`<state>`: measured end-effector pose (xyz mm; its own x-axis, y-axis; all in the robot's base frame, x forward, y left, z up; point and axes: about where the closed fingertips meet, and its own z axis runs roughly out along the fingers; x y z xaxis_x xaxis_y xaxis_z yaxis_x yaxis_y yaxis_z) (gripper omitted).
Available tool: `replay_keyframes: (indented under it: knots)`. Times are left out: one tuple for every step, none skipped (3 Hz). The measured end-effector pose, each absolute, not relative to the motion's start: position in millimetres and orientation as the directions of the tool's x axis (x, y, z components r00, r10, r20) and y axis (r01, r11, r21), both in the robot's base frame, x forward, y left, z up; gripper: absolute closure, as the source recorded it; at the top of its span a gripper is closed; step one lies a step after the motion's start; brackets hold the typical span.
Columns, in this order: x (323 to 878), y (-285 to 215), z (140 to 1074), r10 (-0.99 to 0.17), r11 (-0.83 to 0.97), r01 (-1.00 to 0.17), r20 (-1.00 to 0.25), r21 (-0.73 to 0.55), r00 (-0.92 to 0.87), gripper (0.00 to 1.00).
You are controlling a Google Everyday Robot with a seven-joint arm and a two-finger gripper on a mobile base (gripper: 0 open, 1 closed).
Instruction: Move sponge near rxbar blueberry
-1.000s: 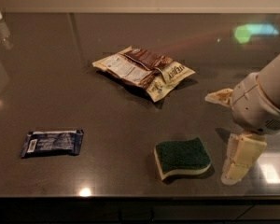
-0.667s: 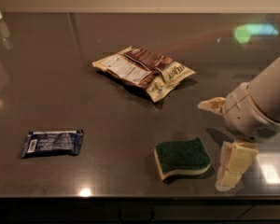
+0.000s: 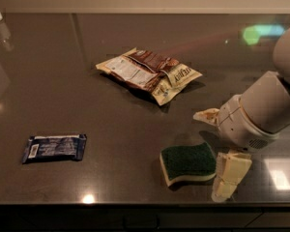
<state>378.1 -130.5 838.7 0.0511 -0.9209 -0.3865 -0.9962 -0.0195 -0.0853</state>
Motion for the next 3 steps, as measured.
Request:
replay_keyframes:
  knots:
    - [380.4, -123.3, 833.7, -0.921, -0.024, -0.997, -0.386, -0.076, 0.052, 0.16]
    - [381.2, -119.9, 834.2, -0.92, -0.023, -0.997, -0.389, -0.072, 0.05, 0.39]
    - [382.2, -116.1, 842.8, -0.92, -0.013, -0.996, -0.388, -0.088, 0.046, 0.63]
